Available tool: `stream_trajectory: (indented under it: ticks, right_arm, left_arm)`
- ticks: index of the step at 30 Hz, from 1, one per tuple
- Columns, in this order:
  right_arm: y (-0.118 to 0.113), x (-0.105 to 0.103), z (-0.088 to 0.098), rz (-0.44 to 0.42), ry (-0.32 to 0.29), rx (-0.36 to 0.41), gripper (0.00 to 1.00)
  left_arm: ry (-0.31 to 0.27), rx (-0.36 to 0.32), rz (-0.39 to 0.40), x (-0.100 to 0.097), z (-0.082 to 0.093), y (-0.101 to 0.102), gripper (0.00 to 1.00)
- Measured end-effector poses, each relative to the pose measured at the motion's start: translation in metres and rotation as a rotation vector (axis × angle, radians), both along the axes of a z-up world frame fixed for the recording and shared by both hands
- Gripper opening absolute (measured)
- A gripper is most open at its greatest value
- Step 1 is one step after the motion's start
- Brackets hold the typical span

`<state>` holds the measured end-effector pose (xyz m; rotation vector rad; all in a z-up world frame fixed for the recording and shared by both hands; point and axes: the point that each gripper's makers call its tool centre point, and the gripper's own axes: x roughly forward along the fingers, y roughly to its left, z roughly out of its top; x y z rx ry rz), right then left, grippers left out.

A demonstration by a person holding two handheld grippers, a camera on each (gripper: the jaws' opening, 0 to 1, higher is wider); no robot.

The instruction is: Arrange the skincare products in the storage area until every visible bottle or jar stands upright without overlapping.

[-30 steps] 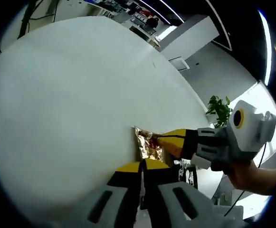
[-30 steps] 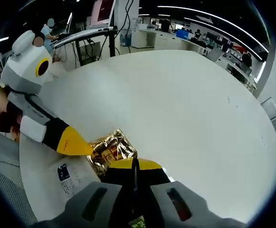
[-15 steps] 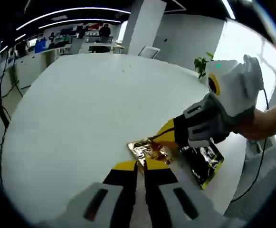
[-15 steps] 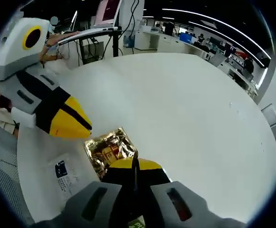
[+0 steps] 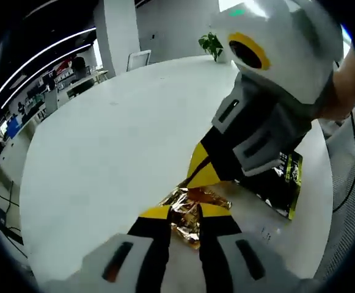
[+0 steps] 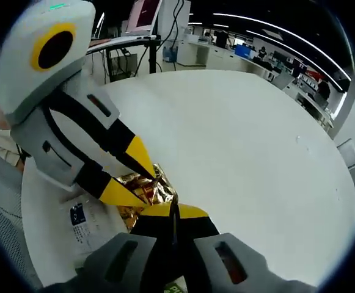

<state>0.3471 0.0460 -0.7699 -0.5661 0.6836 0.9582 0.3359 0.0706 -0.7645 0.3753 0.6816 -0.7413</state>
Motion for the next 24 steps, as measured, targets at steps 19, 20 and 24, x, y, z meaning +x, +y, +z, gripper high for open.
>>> stream_trajectory:
  ticks: [19, 20, 24]
  right_arm:
    - [-0.006, 0.0, 0.017, -0.053, -0.058, 0.088, 0.26]
    - [-0.007, 0.001, 0.02, -0.057, -0.061, 0.09, 0.27]
    - [-0.01, 0.002, 0.026, -0.061, -0.073, 0.099, 0.29]
  left_arm:
    - [-0.021, -0.013, 0.04, 0.0, -0.001, -0.003, 0.19]
    - [-0.02, -0.013, 0.044, 0.0, -0.001, -0.002, 0.2]
    - [-0.015, -0.016, 0.061, 0.001, -0.001, -0.002, 0.21]
